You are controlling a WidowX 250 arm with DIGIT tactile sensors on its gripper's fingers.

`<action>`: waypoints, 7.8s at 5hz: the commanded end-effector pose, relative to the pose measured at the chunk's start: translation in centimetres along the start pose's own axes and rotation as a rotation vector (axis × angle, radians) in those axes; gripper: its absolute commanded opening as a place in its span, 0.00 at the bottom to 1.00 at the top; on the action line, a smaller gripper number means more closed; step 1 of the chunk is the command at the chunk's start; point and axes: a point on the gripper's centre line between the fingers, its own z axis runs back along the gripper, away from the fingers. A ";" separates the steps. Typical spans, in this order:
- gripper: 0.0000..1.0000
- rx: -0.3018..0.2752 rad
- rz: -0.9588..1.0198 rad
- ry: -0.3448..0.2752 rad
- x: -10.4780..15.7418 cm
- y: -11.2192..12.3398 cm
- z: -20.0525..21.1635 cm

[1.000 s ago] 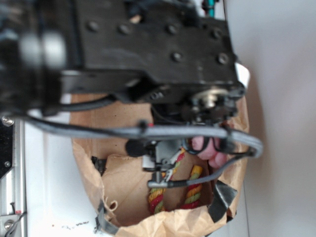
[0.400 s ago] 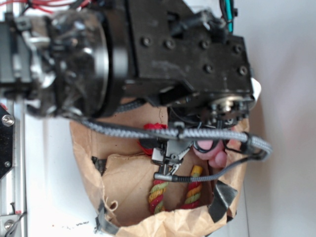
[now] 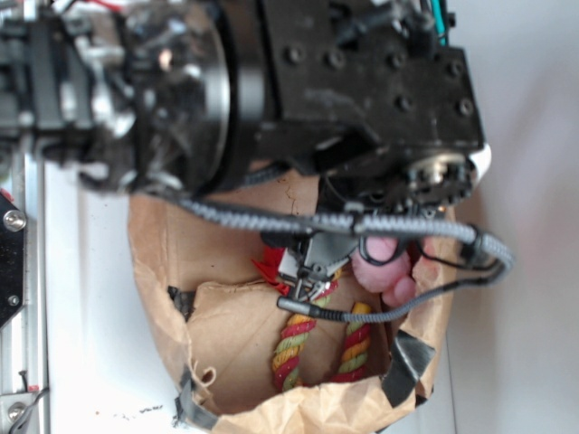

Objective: Grab the red paper.

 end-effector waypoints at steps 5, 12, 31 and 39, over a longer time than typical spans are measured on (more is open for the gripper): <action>1.00 0.079 -0.103 -0.119 1.7 -2.5 0.0; 1.00 0.085 -0.142 -0.061 0.4 -7.1 -2.7; 0.00 0.004 0.099 -0.125 -1.0 -0.3 3.1; 1.00 0.041 0.031 -0.084 0.1 -2.1 -2.1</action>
